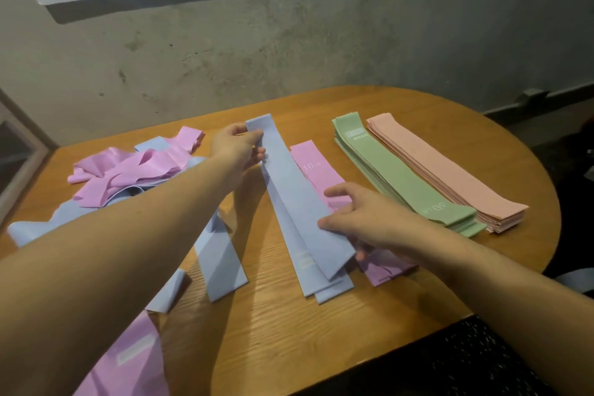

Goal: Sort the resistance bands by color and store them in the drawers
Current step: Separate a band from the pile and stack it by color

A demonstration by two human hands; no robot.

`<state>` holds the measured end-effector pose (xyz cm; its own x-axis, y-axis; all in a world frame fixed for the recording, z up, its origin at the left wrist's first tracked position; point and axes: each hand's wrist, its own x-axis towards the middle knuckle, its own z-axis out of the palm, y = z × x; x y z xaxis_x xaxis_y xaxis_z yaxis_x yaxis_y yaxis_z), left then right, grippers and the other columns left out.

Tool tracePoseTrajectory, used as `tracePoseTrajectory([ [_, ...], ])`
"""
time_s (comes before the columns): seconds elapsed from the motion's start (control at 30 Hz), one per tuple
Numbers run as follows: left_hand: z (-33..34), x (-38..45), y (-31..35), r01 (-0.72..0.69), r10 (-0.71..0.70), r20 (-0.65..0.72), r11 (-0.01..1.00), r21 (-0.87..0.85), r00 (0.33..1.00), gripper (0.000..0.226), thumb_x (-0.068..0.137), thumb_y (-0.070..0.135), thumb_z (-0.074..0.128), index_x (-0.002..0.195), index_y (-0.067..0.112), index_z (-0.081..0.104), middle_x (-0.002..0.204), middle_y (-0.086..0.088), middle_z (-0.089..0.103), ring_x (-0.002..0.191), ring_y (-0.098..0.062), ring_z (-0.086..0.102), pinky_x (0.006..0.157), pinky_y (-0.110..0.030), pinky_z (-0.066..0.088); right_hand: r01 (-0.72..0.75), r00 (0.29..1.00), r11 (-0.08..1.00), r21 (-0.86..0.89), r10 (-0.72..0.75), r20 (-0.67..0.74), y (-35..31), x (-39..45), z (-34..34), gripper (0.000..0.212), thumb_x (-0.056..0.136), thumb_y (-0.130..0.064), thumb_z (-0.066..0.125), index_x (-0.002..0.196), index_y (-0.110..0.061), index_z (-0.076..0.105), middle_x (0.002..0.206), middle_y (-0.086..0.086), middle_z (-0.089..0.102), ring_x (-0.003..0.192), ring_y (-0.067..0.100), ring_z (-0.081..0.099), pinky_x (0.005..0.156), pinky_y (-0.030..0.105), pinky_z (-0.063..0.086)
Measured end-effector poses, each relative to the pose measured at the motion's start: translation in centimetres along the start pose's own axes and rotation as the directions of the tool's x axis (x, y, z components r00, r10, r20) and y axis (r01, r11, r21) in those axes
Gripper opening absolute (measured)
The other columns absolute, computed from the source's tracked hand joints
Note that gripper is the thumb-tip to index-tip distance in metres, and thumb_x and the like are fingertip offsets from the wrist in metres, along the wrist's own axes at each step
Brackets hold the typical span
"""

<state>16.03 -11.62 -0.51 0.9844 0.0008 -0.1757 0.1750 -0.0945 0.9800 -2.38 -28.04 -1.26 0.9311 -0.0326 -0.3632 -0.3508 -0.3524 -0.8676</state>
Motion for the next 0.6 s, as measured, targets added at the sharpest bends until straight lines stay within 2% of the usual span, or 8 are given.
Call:
tracePoseTrajectory([
  [0.07, 0.3, 0.5, -0.5, -0.006, 0.005, 0.004, 0.997, 0.077, 1.000, 0.028, 0.097, 0.014, 0.065, 0.124, 0.010, 0.058, 0.087, -0.009, 0.063, 0.059, -0.013, 0.059, 0.051, -0.020, 0.055, -0.017, 0.999, 0.997, -0.076, 0.020, 0.033, -0.2, 0.0, 0.0, 0.032, 0.093, -0.029, 0.070, 0.119, -0.023, 0.053, 0.063, 0.004, 0.066, 0.041, 0.017, 0.056, 0.046, 0.029, 0.049],
  [0.13, 0.5, 1.0, -1.0, -0.029, 0.030, -0.004, 0.986, 0.162, 1.000, 0.027, 0.097, 0.016, 0.067, 0.122, 0.010, 0.058, 0.085, -0.008, 0.063, 0.058, -0.013, 0.059, 0.048, -0.019, 0.053, -0.025, 0.998, 0.998, -0.065, 0.029, 0.060, -0.3, 0.1, 0.2, 0.019, 0.095, -0.027, 0.068, 0.105, -0.018, 0.056, 0.050, 0.001, 0.061, 0.036, 0.014, 0.053, 0.040, 0.024, 0.044],
  [0.2, 0.6, 1.7, -1.5, -0.046, 0.051, -0.018, 0.970, 0.238, 0.999, 0.023, 0.097, 0.019, 0.067, 0.117, 0.010, 0.060, 0.084, -0.009, 0.065, 0.056, -0.013, 0.060, 0.050, -0.019, 0.054, -0.046, 0.996, 0.999, -0.018, 0.047, 0.077, -0.4, 0.2, 0.4, 0.016, 0.097, -0.026, 0.066, 0.102, -0.015, 0.055, 0.047, 0.001, 0.059, 0.035, 0.013, 0.052, 0.039, 0.023, 0.042],
  [0.33, 0.6, 2.5, -2.7, -0.041, 0.057, -0.037, 0.939, 0.341, 0.998, 0.015, 0.097, 0.022, 0.066, 0.110, 0.015, 0.063, 0.083, -0.010, 0.070, 0.059, -0.014, 0.063, 0.068, -0.027, 0.058, -0.085, 0.992, 0.996, 0.008, 0.084, 0.097, -0.6, 0.4, 0.7, 0.016, 0.099, -0.027, 0.063, 0.103, -0.014, 0.055, 0.046, -0.001, 0.059, 0.036, 0.012, 0.052, 0.038, 0.022, 0.039],
  [0.47, 0.4, 2.8, -3.6, -0.051, 0.066, -0.026, 0.928, 0.369, 0.998, 0.027, 0.096, 0.014, 0.064, 0.123, 0.014, 0.062, 0.078, -0.008, 0.070, 0.066, -0.017, 0.067, 0.078, -0.033, 0.062, -0.101, 0.990, 0.991, -0.087, 0.108, 0.090, -0.6, 0.4, 0.8, 0.016, 0.098, -0.029, 0.064, 0.103, -0.015, 0.056, 0.044, -0.002, 0.059, 0.034, 0.012, 0.051, 0.037, 0.022, 0.039],
  [0.53, 0.4, 2.8, -3.5, -0.070, 0.074, 0.005, 0.908, 0.413, 0.997, 0.039, 0.096, 0.010, 0.062, 0.133, 0.017, 0.058, 0.090, -0.006, 0.069, 0.072, -0.018, 0.068, 0.082, -0.036, 0.062, -0.089, 0.993, 0.983, -0.158, 0.100, 0.064, -0.6, 0.4, 0.9, 0.016, 0.097, -0.029, 0.065, 0.103, -0.016, 0.057, 0.044, -0.001, 0.059, 0.033, 0.013, 0.050, 0.037, 0.022, 0.041],
  [0.6, 0.4, 2.4, -3.2, -0.118, 0.108, 0.050, 0.860, 0.496, 0.993, 0.047, 0.096, 0.009, 0.061, 0.141, 0.021, 0.052, 0.118, -0.005, 0.063, 0.085, -0.018, 0.067, 0.081, -0.034, 0.061, -0.073, 0.996, 0.968, -0.240, 0.082, 0.025, -0.6, 0.3, 1.0, 0.016, 0.095, -0.030, 0.066, 0.101, -0.018, 0.057, 0.045, 0.000, 0.058, 0.033, 0.014, 0.051, 0.037, 0.024, 0.043],
])
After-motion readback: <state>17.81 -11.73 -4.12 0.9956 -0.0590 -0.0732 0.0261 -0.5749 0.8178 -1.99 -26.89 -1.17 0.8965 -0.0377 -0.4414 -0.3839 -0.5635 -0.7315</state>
